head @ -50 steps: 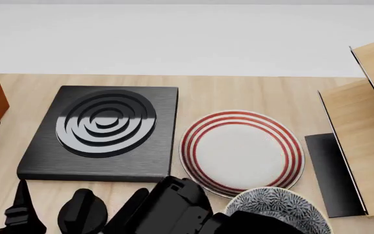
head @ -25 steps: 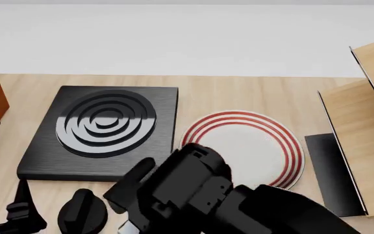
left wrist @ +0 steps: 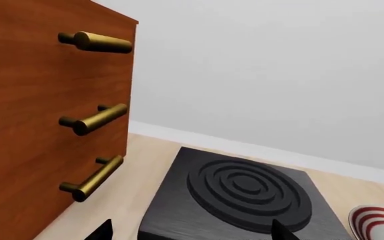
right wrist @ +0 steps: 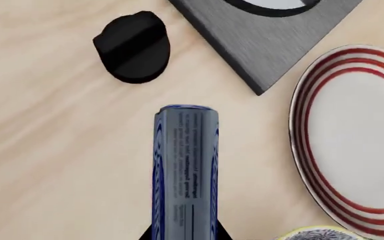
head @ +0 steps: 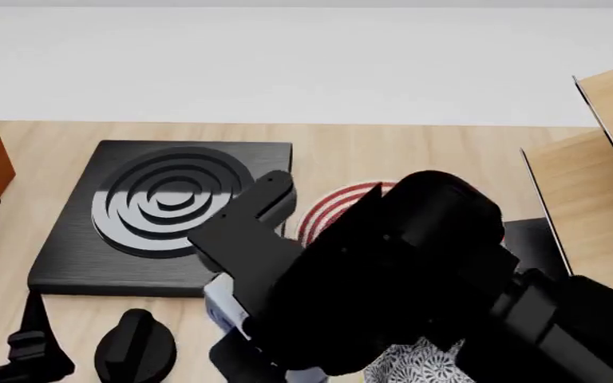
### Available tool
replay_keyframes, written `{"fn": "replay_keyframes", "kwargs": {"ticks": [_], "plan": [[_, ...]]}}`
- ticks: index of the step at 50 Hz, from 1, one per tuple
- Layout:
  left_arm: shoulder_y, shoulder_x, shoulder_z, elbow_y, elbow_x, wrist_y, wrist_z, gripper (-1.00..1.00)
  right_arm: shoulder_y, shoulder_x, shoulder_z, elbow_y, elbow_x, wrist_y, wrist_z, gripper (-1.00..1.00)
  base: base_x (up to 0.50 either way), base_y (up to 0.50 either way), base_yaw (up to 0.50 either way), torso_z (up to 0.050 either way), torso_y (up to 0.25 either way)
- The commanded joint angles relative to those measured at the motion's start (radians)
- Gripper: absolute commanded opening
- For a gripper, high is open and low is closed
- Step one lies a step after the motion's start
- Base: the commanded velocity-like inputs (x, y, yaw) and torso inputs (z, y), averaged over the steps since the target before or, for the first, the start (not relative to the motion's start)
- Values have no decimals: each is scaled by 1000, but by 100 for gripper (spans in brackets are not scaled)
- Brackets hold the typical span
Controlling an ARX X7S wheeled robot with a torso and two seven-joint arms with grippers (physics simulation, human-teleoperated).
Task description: Pick up the cream cheese and put it in the bowl.
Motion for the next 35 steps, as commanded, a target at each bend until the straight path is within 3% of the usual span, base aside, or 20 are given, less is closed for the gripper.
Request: {"fn": "replay_keyframes", "kwargs": {"ticks": [1,10,13,21,35], "plan": [[14,1,14,23,18,1,-18,100,-5,166,146,-207,229,-13,309,-100,0,0,0,0,0],[62,-10,20,101,35,9,-40,100,-14,286,203,-304,364,-74,462,-100,0,0,0,0,0],[77,-17,21,129,34,5,-45,100,-33,387,245,-396,424,-132,563,-100,0,0,0,0,0],[80,-25,19,146,32,-4,-54,100,-101,518,319,-489,437,-201,555,-100,0,0,0,0,0],[79,-24,28,152,41,-2,-64,100,-244,651,378,-500,309,-298,442,-100,0,0,0,0,1]]}}
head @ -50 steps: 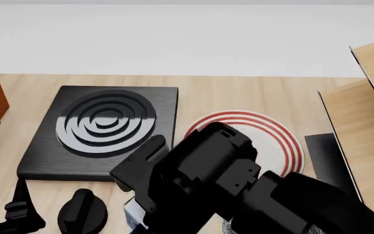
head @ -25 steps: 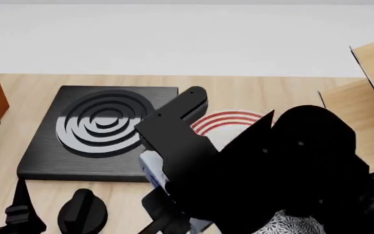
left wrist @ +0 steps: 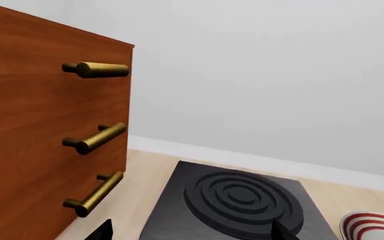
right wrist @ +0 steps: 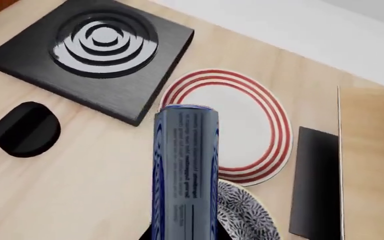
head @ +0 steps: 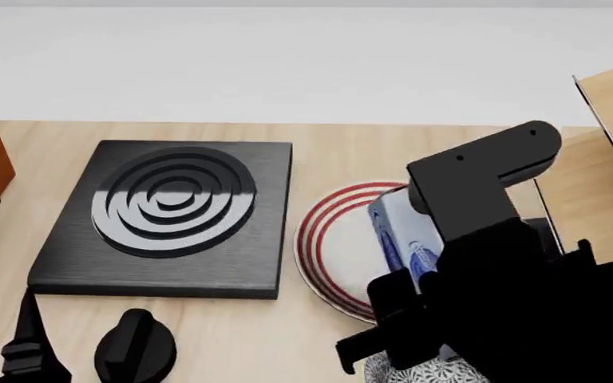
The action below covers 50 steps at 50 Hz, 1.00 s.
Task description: Pick up the cream cheese and put it in the bowl.
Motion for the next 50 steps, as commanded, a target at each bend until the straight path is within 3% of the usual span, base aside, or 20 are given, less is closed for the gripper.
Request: {"fn": "replay_keyframes", "kwargs": {"ticks": [1,12,29,50], "plan": [[4,0,10,8,10,2,-8,100,-106,127,68,-56,-80,-80,-59,-100,0,0,0,0,0],[6,-5,12,27,11,-9,-22,100,-204,188,91,-31,-175,-170,-122,-100,0,0,0,0,0],[8,-7,13,28,10,-3,-28,100,-273,121,44,130,-336,-238,-254,-100,0,0,0,0,1],[12,-7,28,28,22,4,-37,100,-304,104,38,147,-364,-274,-304,-100,0,0,0,0,0]]}}
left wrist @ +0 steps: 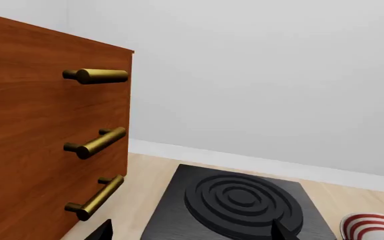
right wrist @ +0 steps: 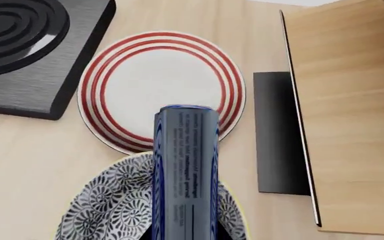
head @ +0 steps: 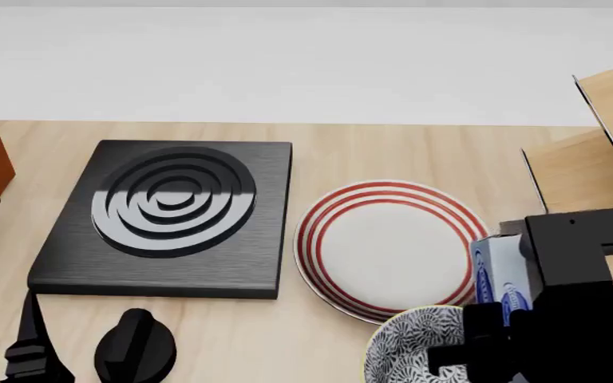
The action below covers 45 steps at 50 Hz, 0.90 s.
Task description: Pick up the cream cheese and put it in the bowl.
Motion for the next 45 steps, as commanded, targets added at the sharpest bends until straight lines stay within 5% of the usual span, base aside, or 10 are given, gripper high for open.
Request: {"fn": "replay_keyframes", "kwargs": {"ticks": [1,45], "plan": [[1,-1,4,1,2,2,-5,100,-2,-16,6,14,-36,-11,-41,-100,0,0,0,0,0],[-4,-10,4,-16,-2,14,-17,100,-38,-105,-59,118,-129,-34,-125,-100,0,0,0,0,0]]}}
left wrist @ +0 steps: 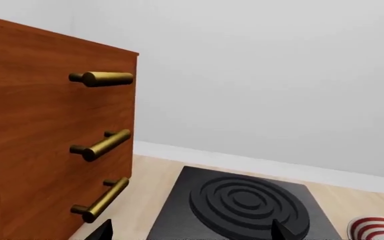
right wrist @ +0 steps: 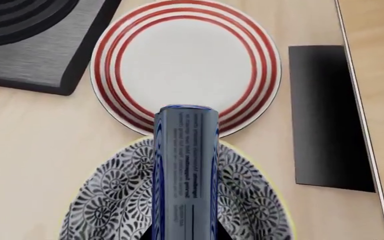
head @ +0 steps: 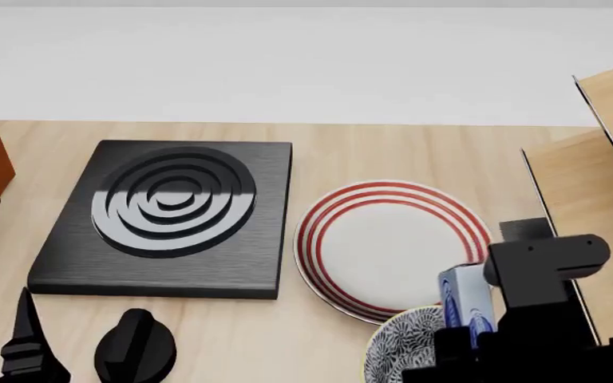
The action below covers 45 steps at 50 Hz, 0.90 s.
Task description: Pick up the cream cheese and put it in the bowl.
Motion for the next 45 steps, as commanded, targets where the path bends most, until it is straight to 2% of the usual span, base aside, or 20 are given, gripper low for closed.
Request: {"fn": "replay_keyframes", "kwargs": {"ticks": [1,33,34,45], "plan": [[1,-1,0,-9,-1,6,-3,100,2,-14,-3,9,-33,3,-15,-100,0,0,0,0,0],[5,-7,7,-1,3,11,-15,100,5,-18,-12,30,-39,12,-18,-100,0,0,0,0,1],[4,-6,9,-3,4,10,-15,100,6,-19,-14,31,-40,15,-15,100,0,0,0,0,0],[8,-11,10,16,1,5,-21,100,28,-19,-10,6,-22,37,6,100,0,0,0,0,0]]}}
